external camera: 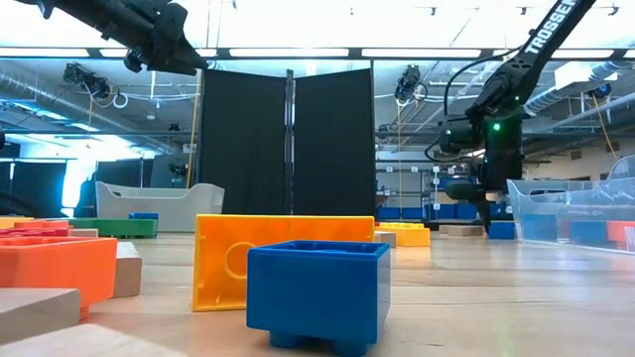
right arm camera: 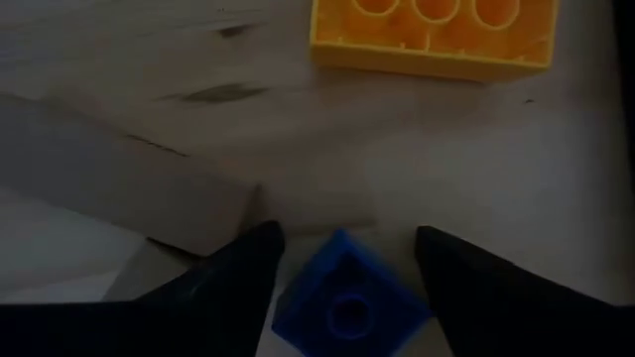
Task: Sort blocks by size
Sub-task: Put the small blue game piece into the transparent bin
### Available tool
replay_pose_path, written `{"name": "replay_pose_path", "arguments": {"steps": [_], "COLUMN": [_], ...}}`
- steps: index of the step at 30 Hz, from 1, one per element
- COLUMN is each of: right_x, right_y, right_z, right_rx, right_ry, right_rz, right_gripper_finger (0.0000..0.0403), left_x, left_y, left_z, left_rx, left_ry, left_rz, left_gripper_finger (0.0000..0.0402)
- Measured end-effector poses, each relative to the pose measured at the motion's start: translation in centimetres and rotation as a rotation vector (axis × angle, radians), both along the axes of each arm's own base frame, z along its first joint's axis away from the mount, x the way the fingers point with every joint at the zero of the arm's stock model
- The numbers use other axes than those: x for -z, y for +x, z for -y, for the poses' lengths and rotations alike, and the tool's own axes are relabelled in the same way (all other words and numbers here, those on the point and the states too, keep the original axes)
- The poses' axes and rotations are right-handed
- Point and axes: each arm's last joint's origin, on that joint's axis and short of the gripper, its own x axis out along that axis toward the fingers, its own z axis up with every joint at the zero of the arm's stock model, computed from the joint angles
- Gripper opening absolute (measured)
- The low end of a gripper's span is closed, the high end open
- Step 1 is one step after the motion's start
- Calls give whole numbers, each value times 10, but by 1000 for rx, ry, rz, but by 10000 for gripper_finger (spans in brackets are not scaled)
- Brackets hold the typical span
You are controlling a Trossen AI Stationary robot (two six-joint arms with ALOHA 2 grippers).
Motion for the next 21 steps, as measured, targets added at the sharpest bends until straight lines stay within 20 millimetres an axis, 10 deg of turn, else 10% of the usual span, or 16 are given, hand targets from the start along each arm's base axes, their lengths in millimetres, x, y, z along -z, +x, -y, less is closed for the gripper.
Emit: {"name": "replay_pose_path", "arguments": {"steps": [21], "right_x": [1], "right_y": [1], "right_z": [-7], "right_rx": [23], "right_ry": [113], "right_rz": [67], "right_gripper_finger": [217], "left_x": [0], "left_y": [0], "left_z": [0], "left_rx": [0], "left_ry": [-4], "left_rz": [5], "left_gripper_finger": [224]}}
